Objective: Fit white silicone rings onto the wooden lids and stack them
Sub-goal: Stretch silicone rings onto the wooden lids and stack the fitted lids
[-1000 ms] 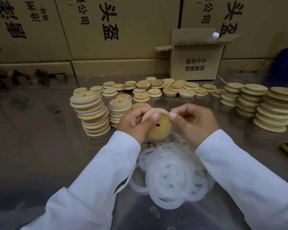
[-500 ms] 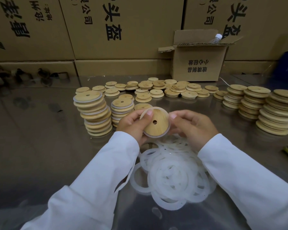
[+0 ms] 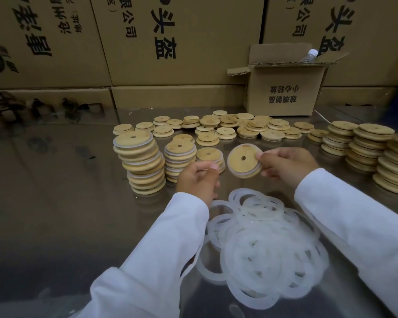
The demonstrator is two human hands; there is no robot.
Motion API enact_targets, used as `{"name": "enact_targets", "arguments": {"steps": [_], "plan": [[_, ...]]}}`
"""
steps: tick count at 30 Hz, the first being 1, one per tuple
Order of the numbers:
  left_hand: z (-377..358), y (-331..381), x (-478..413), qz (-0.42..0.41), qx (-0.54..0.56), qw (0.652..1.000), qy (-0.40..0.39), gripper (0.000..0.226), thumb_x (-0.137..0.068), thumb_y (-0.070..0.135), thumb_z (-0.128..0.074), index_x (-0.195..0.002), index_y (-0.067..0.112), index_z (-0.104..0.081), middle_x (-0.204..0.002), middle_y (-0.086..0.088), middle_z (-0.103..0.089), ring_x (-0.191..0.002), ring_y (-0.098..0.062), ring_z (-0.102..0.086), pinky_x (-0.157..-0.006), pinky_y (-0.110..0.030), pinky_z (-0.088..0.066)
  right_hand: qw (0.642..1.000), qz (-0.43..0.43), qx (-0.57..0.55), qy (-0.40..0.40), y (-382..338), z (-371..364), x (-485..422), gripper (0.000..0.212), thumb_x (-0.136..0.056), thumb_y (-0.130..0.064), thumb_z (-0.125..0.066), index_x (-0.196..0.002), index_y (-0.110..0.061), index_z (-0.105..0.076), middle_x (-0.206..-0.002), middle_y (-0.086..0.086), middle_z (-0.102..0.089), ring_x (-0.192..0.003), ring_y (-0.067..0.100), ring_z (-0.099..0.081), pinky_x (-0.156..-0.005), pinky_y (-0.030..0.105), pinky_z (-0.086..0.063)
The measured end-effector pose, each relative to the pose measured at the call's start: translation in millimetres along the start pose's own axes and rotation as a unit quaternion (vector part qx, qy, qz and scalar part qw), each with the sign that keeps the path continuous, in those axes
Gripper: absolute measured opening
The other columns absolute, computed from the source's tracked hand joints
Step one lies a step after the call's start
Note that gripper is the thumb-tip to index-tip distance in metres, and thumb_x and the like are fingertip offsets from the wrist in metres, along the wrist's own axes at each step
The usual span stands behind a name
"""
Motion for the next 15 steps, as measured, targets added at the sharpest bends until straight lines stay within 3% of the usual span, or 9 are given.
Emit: {"name": "enact_targets", "arguments": {"steps": [4,7,15], "plan": [[4,-5,-4,0.009,-0.002,1.0,0.014,0.016,-0.09,0.011,-0.054,-0.078,0.021,-0.058,-0.074,0.0,-0.06,-0.062,-0.013,-0.057,-0.058,-0.026,-0.049,0.994,-0.089,-0.063,-0.003,-1,-13,-40,0.012,-0.083,-0.023,-0.066,-0.077,-0.014,-0.059,-0.075,0.002,-0.064,-0.06,0.009,-0.056,-0.07,0.027,-0.048],[5,-9,-10,0.005,-0.01,0.999,0.03,0.018,-0.09,0.01,-0.053,-0.076,0.021,-0.058,-0.069,0.001,-0.06,-0.057,-0.012,-0.056,-0.053,-0.024,-0.047,0.982,-0.142,-0.105,-0.065,-6,-44,-58,0.013,-0.089,-0.024,-0.057,-0.078,-0.016,-0.054,-0.073,-0.003,-0.058,-0.06,0.006,-0.051,-0.061,0.021,-0.041],[0,-13,-15,-0.033,-0.056,0.997,0.041,0.018,-0.088,0.012,-0.055,-0.074,0.022,-0.06,-0.05,0.009,-0.06,-0.043,-0.001,-0.053,-0.05,-0.023,-0.045,0.972,-0.183,0.04,-0.143,5,-78,-64,0.031,-0.086,-0.035,-0.062,-0.066,-0.012,-0.055,-0.042,-0.005,-0.053,-0.044,0.006,-0.046,-0.04,0.013,-0.042]]}}
Point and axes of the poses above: each hand's wrist, its own x-axis away from the middle knuckle, its own z-axis out of the back of the hand, y = z × x, the point moved 7 cm from there along -x, towards the middle knuckle
